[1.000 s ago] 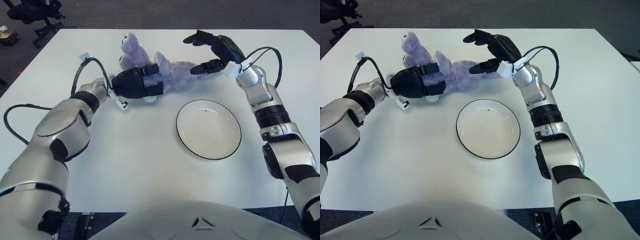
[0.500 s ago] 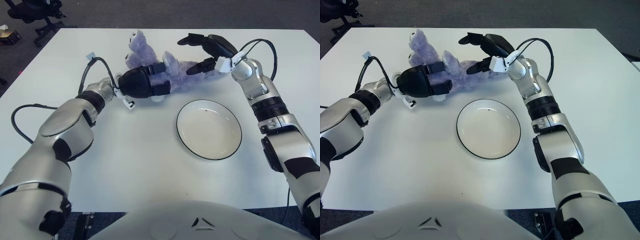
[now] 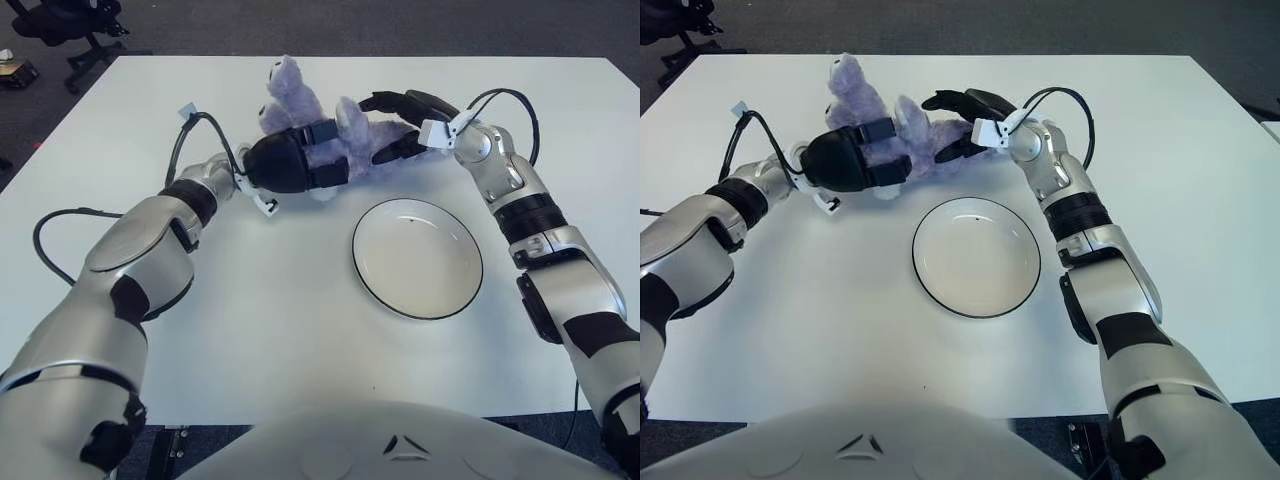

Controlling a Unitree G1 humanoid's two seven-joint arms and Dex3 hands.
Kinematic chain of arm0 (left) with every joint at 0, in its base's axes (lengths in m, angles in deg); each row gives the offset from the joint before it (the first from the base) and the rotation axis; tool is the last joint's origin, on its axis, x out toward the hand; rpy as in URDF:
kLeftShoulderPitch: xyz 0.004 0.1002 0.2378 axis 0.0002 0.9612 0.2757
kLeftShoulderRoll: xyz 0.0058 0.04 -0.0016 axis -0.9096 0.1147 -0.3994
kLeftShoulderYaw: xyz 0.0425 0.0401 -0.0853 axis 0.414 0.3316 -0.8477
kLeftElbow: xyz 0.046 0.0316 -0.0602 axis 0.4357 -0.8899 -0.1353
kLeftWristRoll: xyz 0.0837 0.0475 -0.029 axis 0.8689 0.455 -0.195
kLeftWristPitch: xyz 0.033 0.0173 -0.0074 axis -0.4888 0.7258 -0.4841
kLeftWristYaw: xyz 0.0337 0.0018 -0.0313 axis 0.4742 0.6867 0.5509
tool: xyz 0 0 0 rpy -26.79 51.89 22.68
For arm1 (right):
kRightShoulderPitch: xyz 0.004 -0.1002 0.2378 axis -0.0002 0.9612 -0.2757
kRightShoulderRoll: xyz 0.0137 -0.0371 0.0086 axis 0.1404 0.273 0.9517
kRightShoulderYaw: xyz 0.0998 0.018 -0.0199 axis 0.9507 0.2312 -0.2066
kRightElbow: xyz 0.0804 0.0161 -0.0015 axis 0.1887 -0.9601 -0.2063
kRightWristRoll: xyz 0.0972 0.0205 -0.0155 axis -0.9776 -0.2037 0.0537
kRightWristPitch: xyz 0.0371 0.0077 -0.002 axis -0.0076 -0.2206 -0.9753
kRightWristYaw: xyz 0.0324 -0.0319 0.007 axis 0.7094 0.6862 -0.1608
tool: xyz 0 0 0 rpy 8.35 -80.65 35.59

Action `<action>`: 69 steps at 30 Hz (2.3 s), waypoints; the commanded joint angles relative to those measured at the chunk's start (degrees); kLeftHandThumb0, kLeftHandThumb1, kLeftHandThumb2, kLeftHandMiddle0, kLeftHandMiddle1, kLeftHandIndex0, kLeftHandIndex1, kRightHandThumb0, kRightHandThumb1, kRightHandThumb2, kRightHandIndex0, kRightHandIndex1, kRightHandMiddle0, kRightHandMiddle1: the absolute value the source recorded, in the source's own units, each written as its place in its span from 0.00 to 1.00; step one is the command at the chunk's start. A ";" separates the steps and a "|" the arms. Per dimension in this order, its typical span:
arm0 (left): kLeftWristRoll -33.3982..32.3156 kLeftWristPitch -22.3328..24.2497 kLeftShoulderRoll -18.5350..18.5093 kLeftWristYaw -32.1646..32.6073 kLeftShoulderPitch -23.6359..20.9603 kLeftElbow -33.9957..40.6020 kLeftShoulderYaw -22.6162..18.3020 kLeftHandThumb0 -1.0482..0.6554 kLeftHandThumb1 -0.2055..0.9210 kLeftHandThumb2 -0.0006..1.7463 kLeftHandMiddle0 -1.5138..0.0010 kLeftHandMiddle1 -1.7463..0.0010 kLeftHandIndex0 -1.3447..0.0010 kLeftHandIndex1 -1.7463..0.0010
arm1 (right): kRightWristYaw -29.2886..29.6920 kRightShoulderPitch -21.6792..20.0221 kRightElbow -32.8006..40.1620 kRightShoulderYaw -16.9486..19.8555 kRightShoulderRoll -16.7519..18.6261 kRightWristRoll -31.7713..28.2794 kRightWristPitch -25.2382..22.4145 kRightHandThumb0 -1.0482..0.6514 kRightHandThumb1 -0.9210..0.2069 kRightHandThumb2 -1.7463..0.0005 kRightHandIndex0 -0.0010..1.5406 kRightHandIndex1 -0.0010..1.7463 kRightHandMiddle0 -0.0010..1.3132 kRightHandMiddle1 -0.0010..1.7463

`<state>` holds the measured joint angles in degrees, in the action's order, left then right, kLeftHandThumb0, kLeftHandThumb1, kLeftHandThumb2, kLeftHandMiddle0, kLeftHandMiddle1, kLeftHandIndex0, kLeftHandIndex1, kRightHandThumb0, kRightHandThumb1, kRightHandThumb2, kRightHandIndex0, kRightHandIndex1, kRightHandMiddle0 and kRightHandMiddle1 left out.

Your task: Put the doll into the plate.

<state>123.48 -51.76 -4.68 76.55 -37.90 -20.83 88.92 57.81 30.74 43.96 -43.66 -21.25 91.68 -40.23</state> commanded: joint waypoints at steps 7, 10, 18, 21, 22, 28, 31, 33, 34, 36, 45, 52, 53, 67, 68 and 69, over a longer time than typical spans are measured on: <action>0.43 -2.41 -0.32 -0.03 -4.92 -2.32 1.54 0.40 0.94 0.34 0.48 0.00 0.81 0.00 | -1.14 -2.16 -3.43 -2.70 -0.43 2.01 0.21 0.16 0.07 1.00 0.18 0.00 0.20 0.05; 0.42 -2.75 -0.64 -0.04 -5.77 -2.91 2.04 0.40 0.93 0.35 0.47 0.00 0.81 0.00 | -1.97 -2.40 -3.45 -3.60 -0.91 2.87 0.07 0.15 0.08 1.00 0.17 0.00 0.19 0.04; 0.62 -1.89 -0.75 -0.90 -6.54 -3.32 3.25 0.40 0.92 0.36 0.46 0.00 0.80 0.00 | -3.81 -1.97 -2.84 -5.11 -2.16 3.83 0.64 0.14 0.08 1.00 0.16 0.00 0.18 0.03; 0.64 -1.59 -0.77 -1.73 -6.70 -3.39 3.56 0.40 0.92 0.36 0.46 0.00 0.80 0.00 | -4.83 -1.49 -2.28 -5.57 -2.66 3.95 0.52 0.13 0.08 1.00 0.15 0.00 0.18 0.02; 0.63 -1.54 -0.77 -1.93 -6.74 -3.40 3.63 0.40 0.92 0.36 0.46 0.00 0.80 0.00 | -5.07 -1.40 -2.15 -5.67 -2.77 3.95 0.46 0.12 0.09 1.00 0.14 0.00 0.17 0.02; 0.29 -1.55 -0.60 -3.75 -7.11 -3.52 3.70 0.40 0.92 0.36 0.45 0.00 0.80 0.00 | -8.01 -1.16 -0.97 -6.90 -3.98 4.22 0.31 0.10 0.09 1.00 0.08 0.00 0.15 0.01; 0.16 -1.72 -0.43 -4.16 -7.43 -3.67 3.67 0.40 0.92 0.36 0.45 0.00 0.80 0.00 | -8.89 -0.93 -0.03 -7.30 -4.41 4.45 -0.09 0.09 0.08 1.00 0.07 0.00 0.14 0.00; 0.00 -2.02 -0.24 -4.57 -7.87 -3.84 3.62 0.40 0.92 0.36 0.45 0.00 0.80 0.00 | -9.26 -0.70 1.12 -7.95 -4.85 5.61 -0.75 0.07 0.07 0.99 0.06 0.00 0.13 0.00; -0.06 -2.11 -0.17 -4.72 -8.01 -3.90 3.60 0.40 0.92 0.36 0.45 0.00 0.80 0.00 | -9.25 -0.62 1.63 -8.33 -5.02 6.39 -1.13 0.07 0.07 0.99 0.06 0.00 0.13 0.00; -0.18 -2.19 -0.06 -4.94 -8.16 -3.97 3.57 0.40 0.92 0.36 0.45 0.00 0.80 0.00 | -8.50 -0.39 2.53 -9.56 -5.21 8.79 -2.25 0.05 0.04 0.99 0.05 0.00 0.12 0.00; -0.86 -1.17 0.24 -5.16 -8.16 -3.78 2.96 0.40 0.92 0.36 0.44 0.00 0.81 0.00 | 2.55 1.70 3.91 -14.96 -4.37 21.56 -8.77 0.01 0.00 0.95 0.02 0.00 0.10 0.00; -1.16 -1.20 0.03 -5.29 -8.42 -2.96 2.69 0.40 0.92 0.36 0.44 0.00 0.81 0.00 | 15.45 2.17 4.81 -20.90 -3.51 35.85 -16.90 0.31 0.06 0.99 0.28 0.04 0.36 0.07; -1.22 -1.27 -0.02 -5.27 -8.44 -2.74 2.60 0.40 0.92 0.36 0.43 0.00 0.81 0.00 | 18.19 2.65 3.73 -20.64 -2.87 36.05 -17.85 0.35 0.06 0.99 0.33 0.05 0.42 0.08; -2.61 -2.37 -0.11 -3.53 -8.06 -0.76 1.10 0.40 0.92 0.36 0.43 0.00 0.80 0.00 | 37.31 2.89 -10.32 -17.67 1.11 32.05 -18.22 0.73 0.00 0.83 0.24 0.88 0.40 0.47; -2.89 -2.71 -0.12 -3.48 -8.00 -0.48 0.92 0.40 0.92 0.36 0.43 0.00 0.80 0.00 | 39.13 2.78 -11.77 -17.51 1.25 31.83 -17.76 0.71 0.00 0.83 0.24 0.89 0.40 0.51; -3.08 -2.94 -0.13 -3.46 -7.96 -0.28 0.81 0.40 0.92 0.36 0.43 0.00 0.80 0.00 | 40.46 2.66 -12.86 -17.42 1.37 31.65 -17.41 0.67 0.00 0.84 0.23 0.89 0.41 0.57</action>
<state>121.33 -54.07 -4.47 72.38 -44.77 -21.99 90.62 96.03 32.26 35.97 -61.12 -19.88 124.25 -58.40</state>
